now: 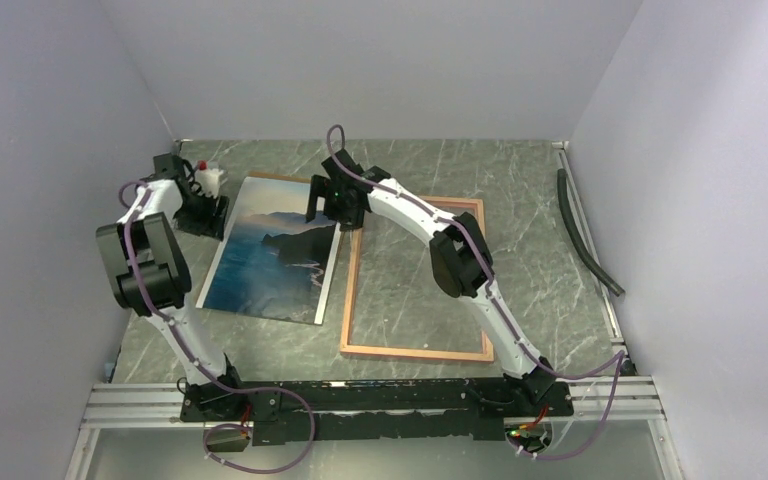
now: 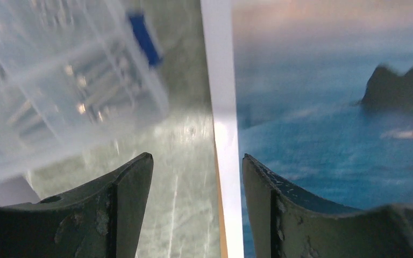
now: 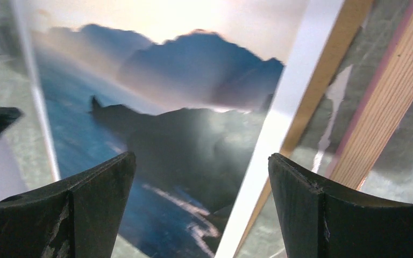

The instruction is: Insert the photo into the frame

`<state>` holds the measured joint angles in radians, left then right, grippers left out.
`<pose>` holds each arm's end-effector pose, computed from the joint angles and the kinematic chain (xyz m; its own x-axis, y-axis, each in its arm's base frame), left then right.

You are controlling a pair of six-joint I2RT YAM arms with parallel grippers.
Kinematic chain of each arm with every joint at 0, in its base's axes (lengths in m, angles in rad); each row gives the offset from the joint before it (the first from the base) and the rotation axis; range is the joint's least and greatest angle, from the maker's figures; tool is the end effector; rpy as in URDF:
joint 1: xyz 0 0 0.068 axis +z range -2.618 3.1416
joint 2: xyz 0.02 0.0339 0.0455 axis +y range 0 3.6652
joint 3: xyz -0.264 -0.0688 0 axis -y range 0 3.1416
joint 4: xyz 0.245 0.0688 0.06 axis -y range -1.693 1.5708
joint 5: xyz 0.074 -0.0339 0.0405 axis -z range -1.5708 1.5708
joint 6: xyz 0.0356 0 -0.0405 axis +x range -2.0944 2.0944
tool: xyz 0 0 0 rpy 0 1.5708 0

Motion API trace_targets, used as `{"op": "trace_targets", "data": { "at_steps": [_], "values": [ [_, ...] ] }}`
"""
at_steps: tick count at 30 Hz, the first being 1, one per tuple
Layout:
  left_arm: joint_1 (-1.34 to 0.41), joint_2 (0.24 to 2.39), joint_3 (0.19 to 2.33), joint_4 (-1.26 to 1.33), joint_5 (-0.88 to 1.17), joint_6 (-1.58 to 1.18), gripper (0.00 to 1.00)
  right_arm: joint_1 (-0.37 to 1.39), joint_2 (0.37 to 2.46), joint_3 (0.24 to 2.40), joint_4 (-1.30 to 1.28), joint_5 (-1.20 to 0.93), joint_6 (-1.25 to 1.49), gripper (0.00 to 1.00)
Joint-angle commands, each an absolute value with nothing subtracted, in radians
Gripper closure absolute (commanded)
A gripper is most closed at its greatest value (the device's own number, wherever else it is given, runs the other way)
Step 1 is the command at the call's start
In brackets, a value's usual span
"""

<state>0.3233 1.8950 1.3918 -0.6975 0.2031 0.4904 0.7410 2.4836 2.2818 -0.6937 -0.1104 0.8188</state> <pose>0.3693 0.1162 0.1967 -0.8938 0.1870 -0.4076 0.2029 0.9792 0.0045 0.4026 0.3737 0.1992 -0.9205 0.1417 -0.3642 -0.0724 0.8539 0.5153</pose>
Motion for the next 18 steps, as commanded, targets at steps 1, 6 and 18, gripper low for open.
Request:
{"op": "trace_targets", "data": {
  "at_steps": [1,6,18],
  "values": [
    [0.251,1.946,1.531,-0.615,0.145,0.436,0.33,0.741,2.515,2.265,-0.671,-0.079,0.823,0.02],
    [0.222,2.037,1.646,-0.535,0.050,0.407,0.33,0.739,2.509,2.209,-0.674,-0.035,0.836,0.02],
    [0.093,2.151,1.652,-0.276,-0.165,0.538,0.33,0.677,2.367,1.886,-0.558,0.005,0.869,0.02]
  ]
}}
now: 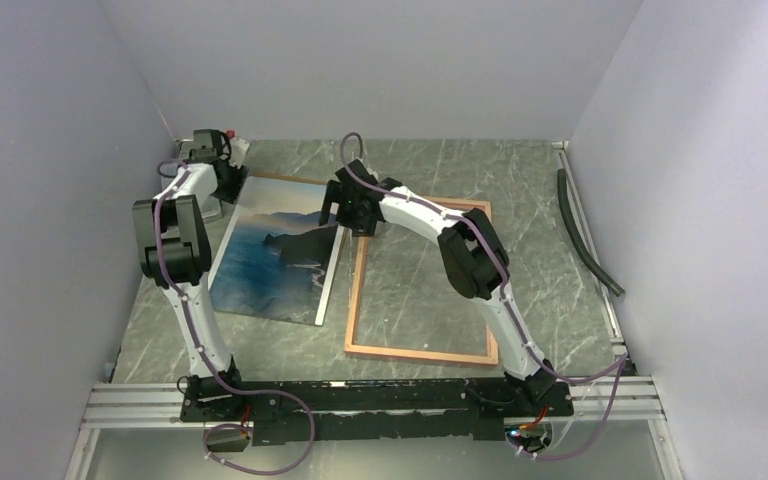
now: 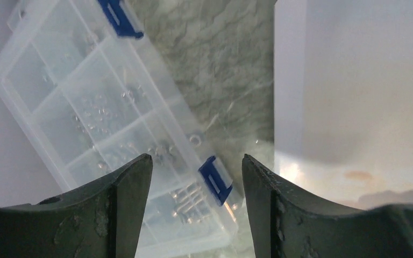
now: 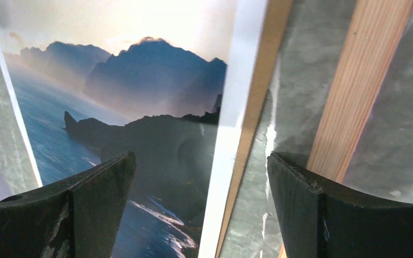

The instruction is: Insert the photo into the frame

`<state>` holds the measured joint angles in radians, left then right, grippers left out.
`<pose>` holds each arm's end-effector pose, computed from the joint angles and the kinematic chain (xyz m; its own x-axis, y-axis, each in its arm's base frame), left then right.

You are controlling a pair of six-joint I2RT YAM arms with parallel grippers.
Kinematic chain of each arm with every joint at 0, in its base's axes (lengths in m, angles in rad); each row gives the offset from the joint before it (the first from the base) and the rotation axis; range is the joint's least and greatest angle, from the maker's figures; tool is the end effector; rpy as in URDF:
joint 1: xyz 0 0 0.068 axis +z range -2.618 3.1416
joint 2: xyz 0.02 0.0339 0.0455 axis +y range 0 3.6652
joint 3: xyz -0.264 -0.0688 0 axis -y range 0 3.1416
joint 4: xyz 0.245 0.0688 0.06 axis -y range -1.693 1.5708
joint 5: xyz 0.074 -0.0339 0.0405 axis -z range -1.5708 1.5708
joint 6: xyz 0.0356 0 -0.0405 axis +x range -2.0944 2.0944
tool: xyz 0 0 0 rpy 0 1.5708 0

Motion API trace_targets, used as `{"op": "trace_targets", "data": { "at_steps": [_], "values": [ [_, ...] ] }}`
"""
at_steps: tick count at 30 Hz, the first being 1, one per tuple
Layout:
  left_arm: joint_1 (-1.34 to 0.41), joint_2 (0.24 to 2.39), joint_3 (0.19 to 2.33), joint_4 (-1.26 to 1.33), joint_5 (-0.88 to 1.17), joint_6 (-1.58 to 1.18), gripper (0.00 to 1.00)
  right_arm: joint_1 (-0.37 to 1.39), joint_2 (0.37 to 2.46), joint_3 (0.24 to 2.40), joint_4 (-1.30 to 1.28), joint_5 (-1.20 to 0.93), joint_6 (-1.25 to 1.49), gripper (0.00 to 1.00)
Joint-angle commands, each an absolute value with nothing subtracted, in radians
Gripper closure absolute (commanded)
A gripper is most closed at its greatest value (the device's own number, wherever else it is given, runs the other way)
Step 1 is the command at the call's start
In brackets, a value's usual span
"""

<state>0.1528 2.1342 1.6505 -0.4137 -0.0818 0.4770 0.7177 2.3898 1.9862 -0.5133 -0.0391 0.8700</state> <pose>0.4681 0.0750 0.1903 -0.7791 0.3430 -0.5247 0.1752 0.9228 0.3431 0.3971 0.3485 0.1658 -0.9015 0.2268 -0.3685 0.0217 0.8743 0.4849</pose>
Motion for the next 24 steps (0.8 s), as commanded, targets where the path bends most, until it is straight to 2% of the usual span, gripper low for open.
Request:
{"op": "trace_targets", "data": {
  "at_steps": [1,11,18,24],
  "values": [
    [0.081,2.153,1.651,-0.254,-0.172,0.554,0.33,0.675,2.361,1.873,-0.548,0.004,0.871,0.02],
    [0.040,2.227,1.656,-0.164,-0.299,0.661,0.34,0.675,2.354,1.857,-0.494,-0.102,0.907,0.03],
    [0.047,2.242,1.642,-0.093,-0.385,0.654,0.34,0.690,2.383,1.943,-0.518,-0.112,0.912,0.03],
    [0.053,2.264,1.687,-0.131,-0.373,0.617,0.33,0.698,2.374,1.904,-0.493,-0.122,0.932,0.03]
  ]
}}
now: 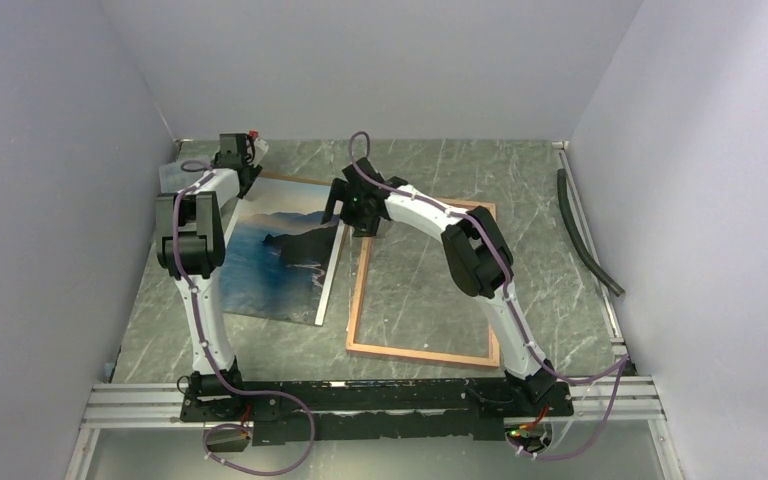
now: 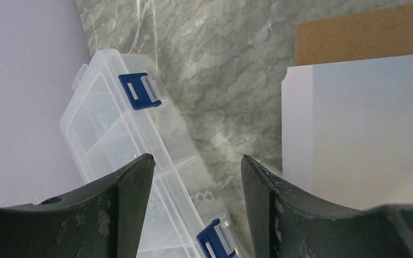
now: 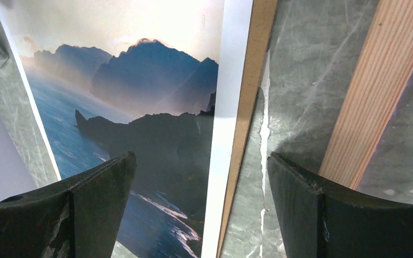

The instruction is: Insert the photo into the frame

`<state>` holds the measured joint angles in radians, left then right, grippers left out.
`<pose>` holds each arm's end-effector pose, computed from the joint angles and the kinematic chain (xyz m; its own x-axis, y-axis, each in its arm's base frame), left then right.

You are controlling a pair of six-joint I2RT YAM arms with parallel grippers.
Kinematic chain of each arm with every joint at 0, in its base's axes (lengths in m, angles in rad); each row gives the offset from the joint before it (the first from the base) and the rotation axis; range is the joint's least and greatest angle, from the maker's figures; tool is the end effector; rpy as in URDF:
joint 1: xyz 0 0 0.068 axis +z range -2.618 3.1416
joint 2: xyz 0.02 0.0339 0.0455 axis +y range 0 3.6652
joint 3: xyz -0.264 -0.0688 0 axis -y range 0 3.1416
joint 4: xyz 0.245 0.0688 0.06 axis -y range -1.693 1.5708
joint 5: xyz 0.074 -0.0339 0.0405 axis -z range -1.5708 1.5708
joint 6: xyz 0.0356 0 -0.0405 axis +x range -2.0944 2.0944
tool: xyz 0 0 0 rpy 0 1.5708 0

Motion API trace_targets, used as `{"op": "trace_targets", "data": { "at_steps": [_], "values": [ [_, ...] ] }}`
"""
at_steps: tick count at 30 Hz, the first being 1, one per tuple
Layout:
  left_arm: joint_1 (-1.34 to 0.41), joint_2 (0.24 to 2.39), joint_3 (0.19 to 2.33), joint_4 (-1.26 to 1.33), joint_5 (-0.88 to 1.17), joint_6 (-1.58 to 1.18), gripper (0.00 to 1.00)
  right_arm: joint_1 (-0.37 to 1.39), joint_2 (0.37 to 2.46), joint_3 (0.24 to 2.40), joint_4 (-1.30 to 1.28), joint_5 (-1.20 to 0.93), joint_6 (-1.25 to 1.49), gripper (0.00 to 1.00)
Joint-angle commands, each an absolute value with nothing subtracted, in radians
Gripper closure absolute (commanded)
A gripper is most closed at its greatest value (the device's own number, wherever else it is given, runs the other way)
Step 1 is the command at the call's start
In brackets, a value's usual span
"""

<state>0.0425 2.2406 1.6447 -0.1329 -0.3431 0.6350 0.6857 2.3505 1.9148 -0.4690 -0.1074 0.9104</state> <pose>0.4996 0.0332 0.1610 -0.7081 0.5290 -0.4677 0.1606 0.7657 0.6229 0.4005 0.3326 0.1662 -0.9110 0.2692 -0.3125 0.0629 0.8395 0.5397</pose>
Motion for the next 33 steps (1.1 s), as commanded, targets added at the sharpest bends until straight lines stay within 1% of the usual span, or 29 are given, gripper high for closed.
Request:
{"op": "trace_targets", "data": {
  "at_steps": [1,5,11,17,26,33],
  "values": [
    [0.052,2.274,1.693,-0.154,-0.367,0.610,0.33,0.697,2.372,1.900,-0.491,-0.123,0.935,0.03],
    [0.053,2.291,1.677,-0.198,-0.343,0.597,0.34,0.697,2.367,1.906,-0.487,-0.127,0.943,0.03],
    [0.044,2.250,1.615,-0.277,-0.236,0.550,0.35,0.697,2.364,1.900,-0.456,-0.169,0.975,0.04],
    [0.038,2.226,1.568,-0.313,-0.211,0.542,0.36,0.705,2.369,1.904,-0.439,-0.197,1.000,0.04],
    [0.035,2.159,1.590,-0.442,-0.094,0.484,0.37,0.707,2.347,1.846,-0.373,-0.234,1.033,0.04],
    [0.022,2.131,1.532,-0.430,-0.075,0.488,0.37,0.706,2.341,1.830,-0.361,-0.239,1.037,0.06]
  ]
}}
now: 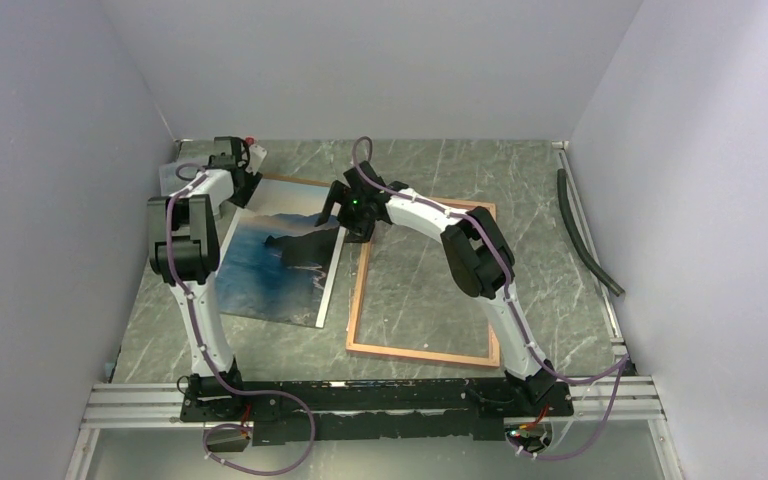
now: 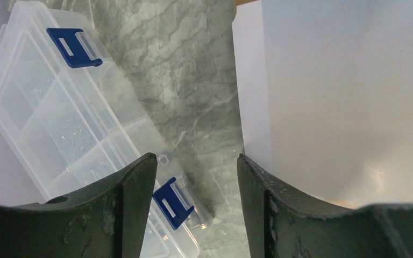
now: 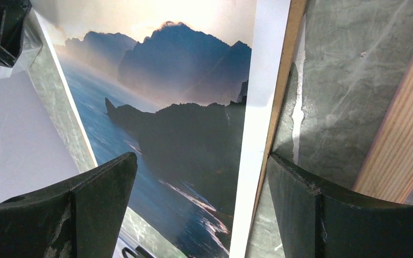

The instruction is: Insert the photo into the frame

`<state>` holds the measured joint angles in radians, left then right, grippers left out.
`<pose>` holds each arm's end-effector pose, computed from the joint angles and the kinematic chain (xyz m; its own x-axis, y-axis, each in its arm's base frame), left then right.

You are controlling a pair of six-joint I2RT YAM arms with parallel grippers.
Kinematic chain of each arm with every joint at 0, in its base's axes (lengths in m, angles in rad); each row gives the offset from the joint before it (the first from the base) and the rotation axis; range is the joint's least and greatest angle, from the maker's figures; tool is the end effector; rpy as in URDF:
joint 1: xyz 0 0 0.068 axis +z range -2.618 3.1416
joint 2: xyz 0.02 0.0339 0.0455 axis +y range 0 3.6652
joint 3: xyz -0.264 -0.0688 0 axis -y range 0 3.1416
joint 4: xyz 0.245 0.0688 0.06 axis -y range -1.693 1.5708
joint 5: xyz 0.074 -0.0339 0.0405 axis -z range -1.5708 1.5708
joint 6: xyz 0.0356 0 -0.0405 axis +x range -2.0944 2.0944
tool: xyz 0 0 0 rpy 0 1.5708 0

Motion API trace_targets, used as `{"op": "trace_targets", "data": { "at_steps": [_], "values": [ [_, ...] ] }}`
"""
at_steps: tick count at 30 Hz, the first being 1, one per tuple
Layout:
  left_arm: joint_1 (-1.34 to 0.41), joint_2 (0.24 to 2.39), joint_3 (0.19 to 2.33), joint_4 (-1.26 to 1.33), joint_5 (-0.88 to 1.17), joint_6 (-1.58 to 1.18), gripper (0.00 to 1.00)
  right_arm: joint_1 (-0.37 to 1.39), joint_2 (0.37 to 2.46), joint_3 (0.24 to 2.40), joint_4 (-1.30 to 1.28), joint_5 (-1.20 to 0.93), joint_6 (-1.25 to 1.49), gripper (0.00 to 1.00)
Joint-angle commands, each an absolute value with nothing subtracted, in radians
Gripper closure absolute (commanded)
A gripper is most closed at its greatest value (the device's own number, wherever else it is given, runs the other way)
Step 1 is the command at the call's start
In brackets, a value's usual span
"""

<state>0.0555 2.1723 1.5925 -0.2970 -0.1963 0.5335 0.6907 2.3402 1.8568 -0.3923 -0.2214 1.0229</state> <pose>0.4758 0.0334 0.1634 -0.7519 0.4578 -0.4745 0.2362 0.8589 0.4544 0.3944 0.3361 0.1589 -0.9314 0.3106 -0.1896 0.1251 0.7627 0.6346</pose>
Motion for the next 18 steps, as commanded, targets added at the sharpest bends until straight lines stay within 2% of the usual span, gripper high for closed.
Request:
{"op": "trace_targets", "data": {
  "at_steps": [1,8,18],
  "values": [
    [0.021,2.130,1.525,-0.428,-0.073,0.487,0.37,0.707,2.340,1.829,-0.359,-0.240,1.038,0.06],
    [0.007,2.111,1.465,-0.398,-0.087,0.484,0.38,0.710,2.313,1.827,-0.360,-0.235,1.040,0.07],
    [-0.012,2.105,1.400,-0.379,-0.088,0.488,0.40,0.759,2.335,1.946,-0.472,-0.181,0.956,0.08]
  ]
}}
